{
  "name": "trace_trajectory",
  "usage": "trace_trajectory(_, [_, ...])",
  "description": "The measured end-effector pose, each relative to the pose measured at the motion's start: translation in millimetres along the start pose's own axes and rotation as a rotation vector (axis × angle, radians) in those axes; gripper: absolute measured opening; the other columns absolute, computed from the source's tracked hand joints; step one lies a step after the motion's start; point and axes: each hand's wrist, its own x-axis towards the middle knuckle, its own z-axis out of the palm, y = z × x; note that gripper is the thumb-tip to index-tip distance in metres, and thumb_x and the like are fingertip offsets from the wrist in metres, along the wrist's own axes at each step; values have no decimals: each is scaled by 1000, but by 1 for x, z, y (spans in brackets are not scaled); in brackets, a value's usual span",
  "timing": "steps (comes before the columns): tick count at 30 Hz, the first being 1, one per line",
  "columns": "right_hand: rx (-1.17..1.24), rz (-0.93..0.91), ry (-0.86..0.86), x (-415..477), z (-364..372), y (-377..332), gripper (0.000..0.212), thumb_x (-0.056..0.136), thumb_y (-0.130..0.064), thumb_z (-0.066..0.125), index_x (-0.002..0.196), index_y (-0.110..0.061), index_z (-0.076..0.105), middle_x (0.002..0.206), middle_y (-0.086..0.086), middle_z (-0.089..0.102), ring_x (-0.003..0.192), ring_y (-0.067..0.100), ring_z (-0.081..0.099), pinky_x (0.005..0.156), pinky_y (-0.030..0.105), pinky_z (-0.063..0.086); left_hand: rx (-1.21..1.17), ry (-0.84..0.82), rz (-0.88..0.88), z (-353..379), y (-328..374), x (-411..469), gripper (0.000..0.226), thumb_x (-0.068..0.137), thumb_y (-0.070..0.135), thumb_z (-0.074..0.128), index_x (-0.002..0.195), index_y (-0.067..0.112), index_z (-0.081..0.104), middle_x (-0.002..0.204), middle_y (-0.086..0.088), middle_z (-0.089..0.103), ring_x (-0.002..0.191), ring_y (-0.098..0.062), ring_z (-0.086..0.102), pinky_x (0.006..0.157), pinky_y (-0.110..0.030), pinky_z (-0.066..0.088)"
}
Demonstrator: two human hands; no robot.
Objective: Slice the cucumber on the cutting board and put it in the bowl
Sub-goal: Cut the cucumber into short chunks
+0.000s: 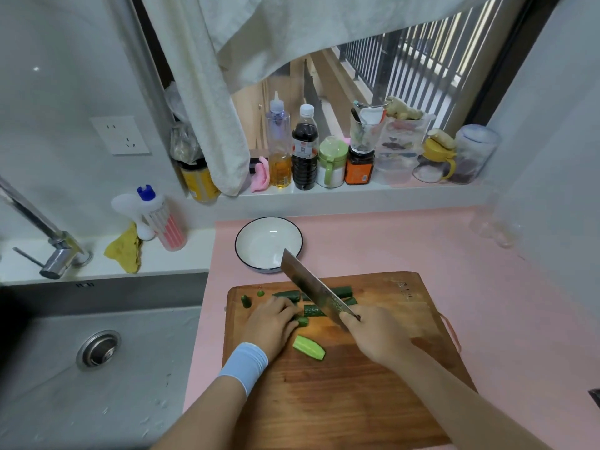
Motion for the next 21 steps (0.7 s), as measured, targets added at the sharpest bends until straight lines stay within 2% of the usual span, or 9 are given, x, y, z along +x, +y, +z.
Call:
trace_trajectory(3, [-4, -4, 1, 1, 1, 1, 38, 104, -42, 39, 83, -20, 62, 66, -4, 57, 59, 15, 51, 54, 30, 34, -92, 65, 32, -4, 13, -4, 25, 92, 34, 49, 106, 24, 67, 101, 7, 59, 93, -14, 51, 79, -29, 46])
trace_trajectory(7, [-13, -15, 7, -4, 1, 2, 36, 103, -42, 41, 82, -21, 62, 66, -4, 59, 60, 16, 55, 54, 30, 36, -109, -155, 100, -1, 27, -18, 43, 82, 51, 57, 118, 27, 60, 114, 8, 55, 102, -12, 48, 85, -26, 42])
trace_trajectory(10, [8, -15, 4, -11, 2, 7, 37, 102, -41, 43, 82, -17, 63, 65, -3, 59, 61, 18, 57, 55, 31, 37, -88, -202, 96, 3, 37, -27, 43, 82, 44, 58, 121, 27, 57, 115, 6, 53, 105, -12, 47, 87, -25, 43])
trace_trajectory(15, [22, -30, -7, -24, -1, 21, 40, 102, -40, 46, 68, -19, 51, 60, -3, 54, 57, 16, 51, 54, 32, 35, -151, -224, -102, 4, 59, -33, 34, 96, 45, 49, 123, 26, 59, 118, 9, 59, 110, -10, 52, 94, -26, 44])
trace_trajectory(18, [45, -60, -34, -34, -4, 29, 41, 103, -37, 46, 65, -21, 43, 57, -4, 48, 54, 16, 45, 53, 33, 30, -201, -211, -224, 7, 78, -36, 30, 101, 37, 44, 120, 25, 64, 118, 9, 65, 108, -11, 57, 93, -27, 45])
trace_trajectory(21, [51, -73, -53, -44, -4, 40, 41, 103, -38, 45, 65, -24, 44, 56, -6, 48, 52, 15, 45, 52, 32, 30, -237, -177, -350, 12, 91, -42, 27, 100, 29, 47, 118, 24, 66, 117, 7, 68, 106, -12, 61, 92, -23, 45])
